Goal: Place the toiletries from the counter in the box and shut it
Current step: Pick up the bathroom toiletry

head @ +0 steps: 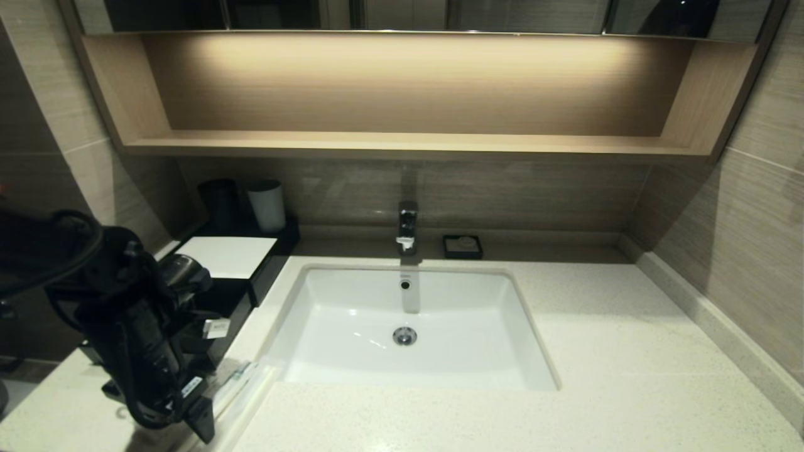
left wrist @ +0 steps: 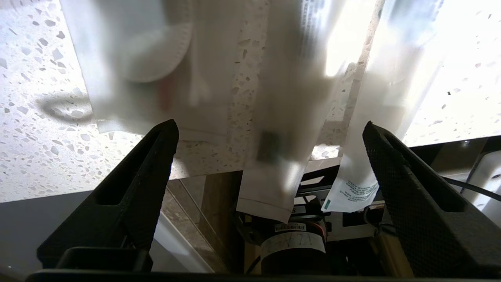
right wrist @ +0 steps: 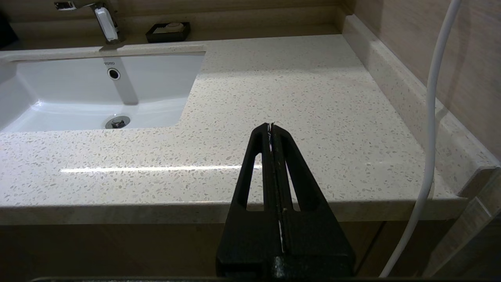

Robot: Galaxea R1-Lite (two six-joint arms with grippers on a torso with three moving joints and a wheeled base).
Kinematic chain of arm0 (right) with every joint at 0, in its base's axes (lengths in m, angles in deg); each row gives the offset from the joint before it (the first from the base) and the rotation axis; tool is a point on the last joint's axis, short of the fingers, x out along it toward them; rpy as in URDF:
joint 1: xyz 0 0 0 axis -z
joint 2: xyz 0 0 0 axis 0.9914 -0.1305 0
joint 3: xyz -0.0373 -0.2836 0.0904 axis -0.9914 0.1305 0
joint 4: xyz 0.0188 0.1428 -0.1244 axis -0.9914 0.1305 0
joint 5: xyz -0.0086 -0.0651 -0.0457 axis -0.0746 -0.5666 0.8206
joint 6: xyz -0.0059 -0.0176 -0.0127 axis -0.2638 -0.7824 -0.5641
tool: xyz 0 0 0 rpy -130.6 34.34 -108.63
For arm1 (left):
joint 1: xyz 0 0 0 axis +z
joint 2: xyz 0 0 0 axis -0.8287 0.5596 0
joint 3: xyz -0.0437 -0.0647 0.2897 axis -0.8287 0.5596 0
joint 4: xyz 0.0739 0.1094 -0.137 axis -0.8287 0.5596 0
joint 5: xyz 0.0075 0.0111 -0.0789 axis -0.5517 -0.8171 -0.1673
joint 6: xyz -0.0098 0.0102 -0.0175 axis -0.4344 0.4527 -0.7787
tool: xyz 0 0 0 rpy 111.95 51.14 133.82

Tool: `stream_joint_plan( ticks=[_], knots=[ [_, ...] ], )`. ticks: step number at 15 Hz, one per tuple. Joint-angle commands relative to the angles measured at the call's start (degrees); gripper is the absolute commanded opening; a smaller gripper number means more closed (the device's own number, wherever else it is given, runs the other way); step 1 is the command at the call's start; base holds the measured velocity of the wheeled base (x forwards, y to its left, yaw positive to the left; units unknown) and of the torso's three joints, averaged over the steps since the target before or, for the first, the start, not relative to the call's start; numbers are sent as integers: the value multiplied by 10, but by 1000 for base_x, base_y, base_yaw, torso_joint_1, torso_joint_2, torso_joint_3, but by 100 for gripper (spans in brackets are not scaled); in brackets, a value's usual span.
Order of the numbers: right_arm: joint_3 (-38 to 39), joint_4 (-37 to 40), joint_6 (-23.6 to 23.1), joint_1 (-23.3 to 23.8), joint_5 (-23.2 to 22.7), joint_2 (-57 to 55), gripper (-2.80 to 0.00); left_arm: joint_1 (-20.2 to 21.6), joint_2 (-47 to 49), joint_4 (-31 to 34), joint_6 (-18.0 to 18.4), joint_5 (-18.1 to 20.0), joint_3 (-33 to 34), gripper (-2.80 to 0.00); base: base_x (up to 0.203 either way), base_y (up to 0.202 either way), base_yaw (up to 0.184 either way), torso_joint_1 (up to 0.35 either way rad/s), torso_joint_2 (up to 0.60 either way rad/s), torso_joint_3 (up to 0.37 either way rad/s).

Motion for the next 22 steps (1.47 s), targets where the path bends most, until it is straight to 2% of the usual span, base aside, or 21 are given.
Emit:
stream_joint_plan(
  ticks=[1, 5, 6, 16, 22],
  knots=[
    [0, 0, 0, 0, 0, 0, -280, -1, 6, 2, 0, 0, 0, 0, 0, 0, 0, 0, 0, 0],
    [0, 0, 0, -1, 0, 0, -280, -1, 14, 2, 0, 1, 3, 0, 0, 0, 0, 0, 0, 0],
    [0, 0, 0, -1, 0, 0, -280, -1, 20, 1, 0, 0, 4, -280, 0, 0, 0, 0, 0, 0],
    [0, 0, 0, 0, 0, 0, -280, -9, 12, -11, 0, 5, 6, -280, 0, 0, 0, 0, 0, 0],
    [0, 0, 0, 0, 0, 0, -280, -20, -106, -8, -1, 33, 7, -280, 0, 0, 0, 0, 0, 0]
  ],
)
